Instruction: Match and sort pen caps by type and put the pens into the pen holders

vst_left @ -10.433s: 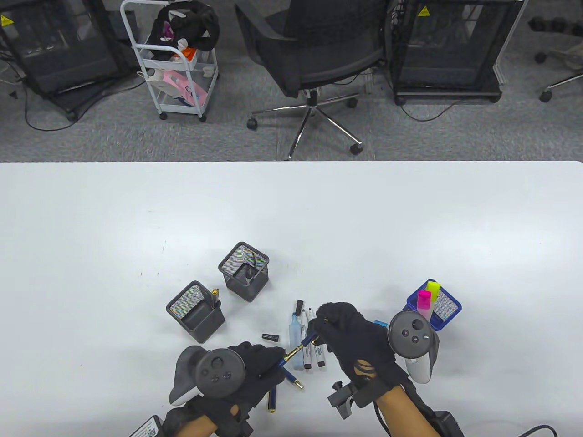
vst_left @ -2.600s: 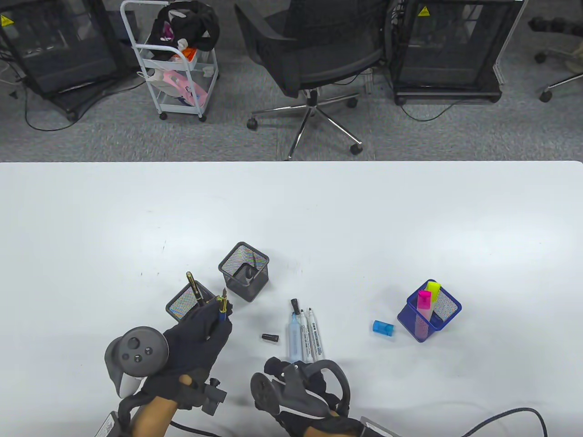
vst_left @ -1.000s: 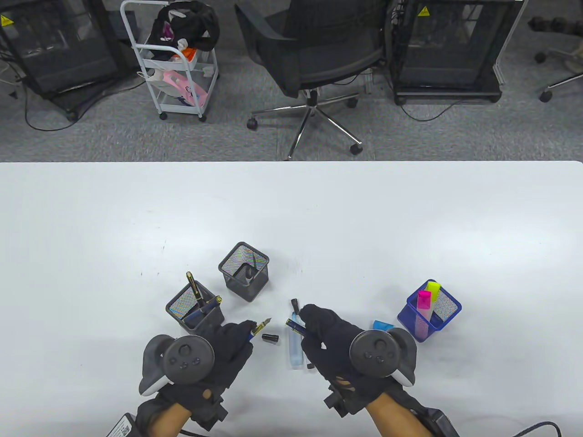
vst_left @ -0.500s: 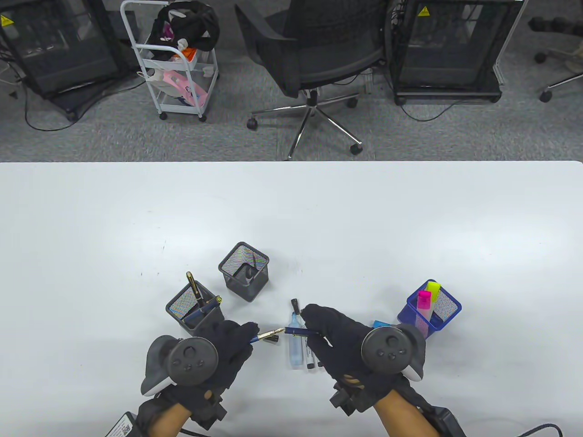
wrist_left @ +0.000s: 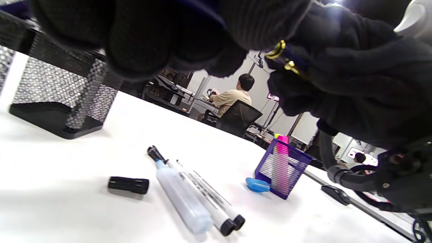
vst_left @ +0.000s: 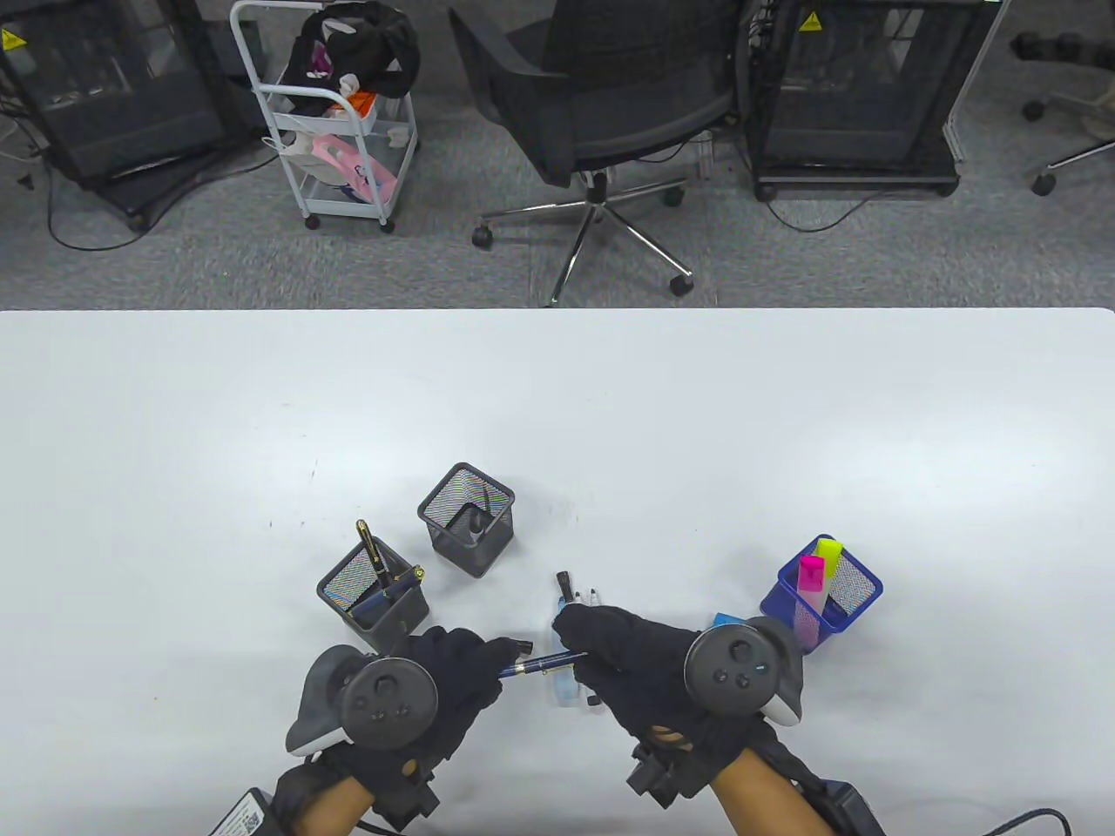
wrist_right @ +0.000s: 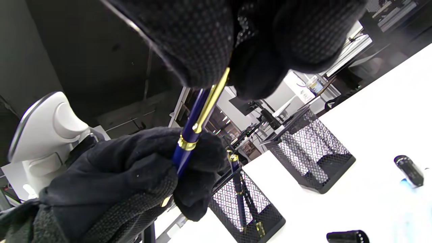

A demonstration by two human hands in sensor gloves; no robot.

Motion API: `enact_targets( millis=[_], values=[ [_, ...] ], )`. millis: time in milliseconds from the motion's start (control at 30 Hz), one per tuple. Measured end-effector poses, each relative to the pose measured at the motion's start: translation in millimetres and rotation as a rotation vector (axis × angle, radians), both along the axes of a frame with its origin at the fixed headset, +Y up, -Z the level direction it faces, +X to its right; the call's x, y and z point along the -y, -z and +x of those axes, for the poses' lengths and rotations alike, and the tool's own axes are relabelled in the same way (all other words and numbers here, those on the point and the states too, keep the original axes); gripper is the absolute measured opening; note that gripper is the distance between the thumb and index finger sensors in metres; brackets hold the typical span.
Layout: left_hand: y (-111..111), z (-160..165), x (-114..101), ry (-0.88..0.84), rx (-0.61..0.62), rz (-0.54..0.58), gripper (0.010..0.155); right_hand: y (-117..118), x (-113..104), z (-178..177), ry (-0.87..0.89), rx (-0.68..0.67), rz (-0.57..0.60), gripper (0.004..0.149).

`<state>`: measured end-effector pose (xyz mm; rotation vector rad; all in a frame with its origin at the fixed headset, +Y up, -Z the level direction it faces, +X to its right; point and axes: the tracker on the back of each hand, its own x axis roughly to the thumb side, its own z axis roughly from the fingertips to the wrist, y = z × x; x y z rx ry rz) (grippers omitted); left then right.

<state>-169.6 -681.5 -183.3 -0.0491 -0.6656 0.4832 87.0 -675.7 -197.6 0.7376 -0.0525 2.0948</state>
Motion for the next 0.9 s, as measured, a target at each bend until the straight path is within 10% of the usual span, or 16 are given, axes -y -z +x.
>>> enact_targets(
  millis=[433, 900],
  values=[
    [1, 2, 6, -0.014, 0.008, -0.029, 0.051, 1, 4, -4, 0.013, 0.013, -0.045, 0.05],
    [-15, 18, -3, 0.189, -0.102, 0.228, 0.05, -6, -5, -6, -0.071, 0.011, 0.072, 0.053]
  ],
)
